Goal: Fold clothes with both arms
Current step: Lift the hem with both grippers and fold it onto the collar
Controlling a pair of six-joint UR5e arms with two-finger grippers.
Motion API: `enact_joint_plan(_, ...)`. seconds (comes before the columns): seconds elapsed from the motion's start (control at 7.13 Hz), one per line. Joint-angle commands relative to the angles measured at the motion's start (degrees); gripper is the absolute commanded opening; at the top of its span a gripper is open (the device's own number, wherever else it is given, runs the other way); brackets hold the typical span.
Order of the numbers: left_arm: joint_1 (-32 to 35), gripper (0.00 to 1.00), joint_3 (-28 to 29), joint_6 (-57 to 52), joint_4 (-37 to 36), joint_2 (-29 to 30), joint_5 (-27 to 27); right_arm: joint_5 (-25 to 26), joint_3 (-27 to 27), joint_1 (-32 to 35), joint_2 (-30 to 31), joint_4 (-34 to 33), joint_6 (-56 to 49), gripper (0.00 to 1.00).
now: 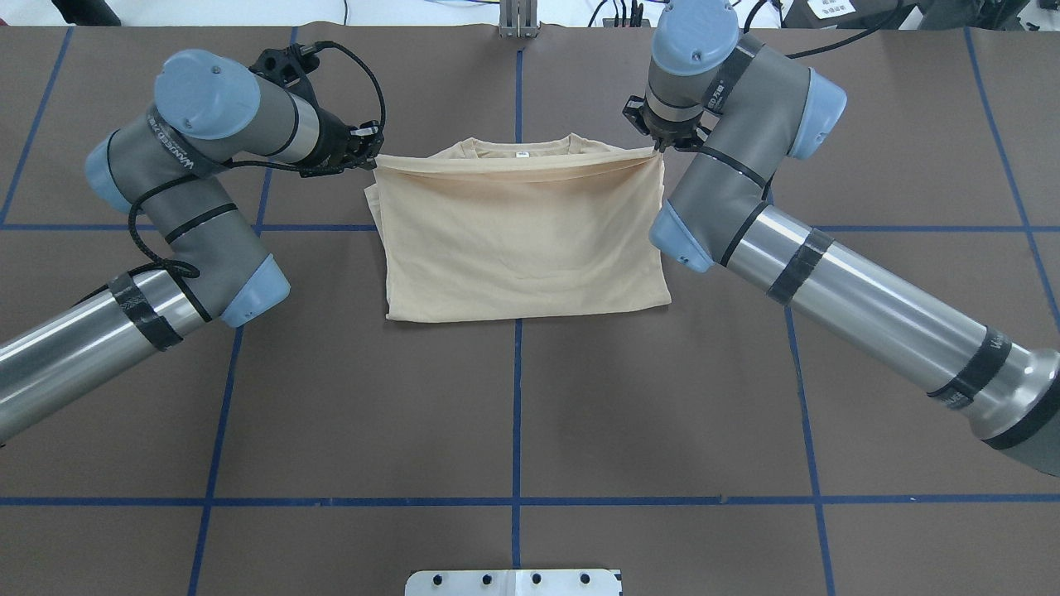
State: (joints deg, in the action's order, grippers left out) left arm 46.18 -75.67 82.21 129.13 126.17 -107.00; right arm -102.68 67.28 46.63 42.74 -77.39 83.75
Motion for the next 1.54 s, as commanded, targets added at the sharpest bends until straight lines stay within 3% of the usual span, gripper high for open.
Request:
enact_joint_plan(0.0,-0.1,0.0,6.5,-0.1,2.3,3.5,2.8,0.4,-3.4,-0.5,-1.0,1.1,-1.6,0.0)
enact_joint_plan(0.28,-0.7,0.0,10.9,-0.4,5.8,5.0,2.9,1.1,-5.9,-1.3,-1.3,4.2,-1.6,0.0)
enact_joint_plan(0.7,-1.0,0.0,11.7,-0.5,5.9,4.7,2.9,1.1,-8.0,-1.3,-2.4,4.8,-1.6,0.0)
enact_joint_plan(0.84,-1.0,0.28,11.8,-0.5,6.0,4.5,2.9,1.2,-8.0,-1.3,-3.0,4.8,-1.5,0.98)
enact_joint_plan(0.98,-1.0,0.42,11.8,-0.5,5.9,4.5,2.9,1.2,-8.5,-1.3,-3.3,4.8,-1.4,1.0)
enact_joint_plan(1.12,-0.8,0.49,11.5,-0.5,6.1,3.8,2.9,1.2,-8.4,-1.0,-4.1,4.7,-1.2,1.0)
enact_joint_plan(1.26,-0.6,0.49,10.8,-0.5,8.0,3.4,2.8,0.7,-6.6,-0.3,-4.1,4.8,-0.5,1.0)
enact_joint_plan(1.4,-0.1,0.49,7.4,0.0,8.2,1.9,2.7,0.4,-1.3,-0.1,-1.2,4.5,1.2,1.0)
